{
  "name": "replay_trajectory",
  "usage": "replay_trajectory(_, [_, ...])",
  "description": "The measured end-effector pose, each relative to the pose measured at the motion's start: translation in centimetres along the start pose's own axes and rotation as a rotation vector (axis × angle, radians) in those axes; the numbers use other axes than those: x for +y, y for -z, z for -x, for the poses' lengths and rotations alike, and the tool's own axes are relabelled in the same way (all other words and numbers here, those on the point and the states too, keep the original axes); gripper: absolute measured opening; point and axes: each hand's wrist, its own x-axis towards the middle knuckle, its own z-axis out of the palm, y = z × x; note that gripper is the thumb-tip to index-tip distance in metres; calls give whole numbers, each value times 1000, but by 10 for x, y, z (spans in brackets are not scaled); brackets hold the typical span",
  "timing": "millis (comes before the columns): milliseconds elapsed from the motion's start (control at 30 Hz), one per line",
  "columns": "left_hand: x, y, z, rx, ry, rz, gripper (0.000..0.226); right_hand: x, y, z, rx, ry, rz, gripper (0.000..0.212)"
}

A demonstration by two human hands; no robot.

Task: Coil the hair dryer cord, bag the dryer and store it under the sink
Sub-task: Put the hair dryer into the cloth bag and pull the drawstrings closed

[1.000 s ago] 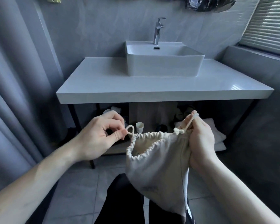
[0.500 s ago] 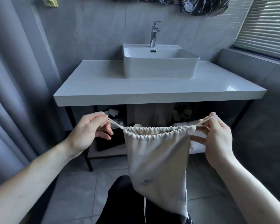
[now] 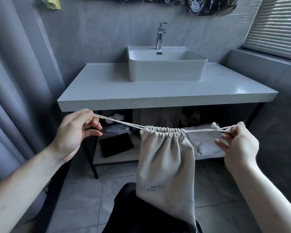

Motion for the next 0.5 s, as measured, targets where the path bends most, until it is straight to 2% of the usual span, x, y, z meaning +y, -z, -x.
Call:
replay_trajectory(67, [4, -1, -1, 18, -15, 49, 47, -2, -2, 0, -11, -3, -3, 41])
replay_trajectory(200, [14, 5, -11, 101, -41, 158, 46, -15, -8, 6, -198, 104, 122, 39])
replay_trajectory(267, [13, 12, -12, 111, -48, 161, 53, -21, -7, 8, -236, 134, 149, 37])
replay_trajectory(400, [-1, 19, -5, 56, 12, 144, 65, -2, 1, 15, -253, -13, 300, 29])
replay_trajectory(500, [-7, 17, 0, 65, 33, 167, 59, 17, 1, 21, -273, -158, 243, 28])
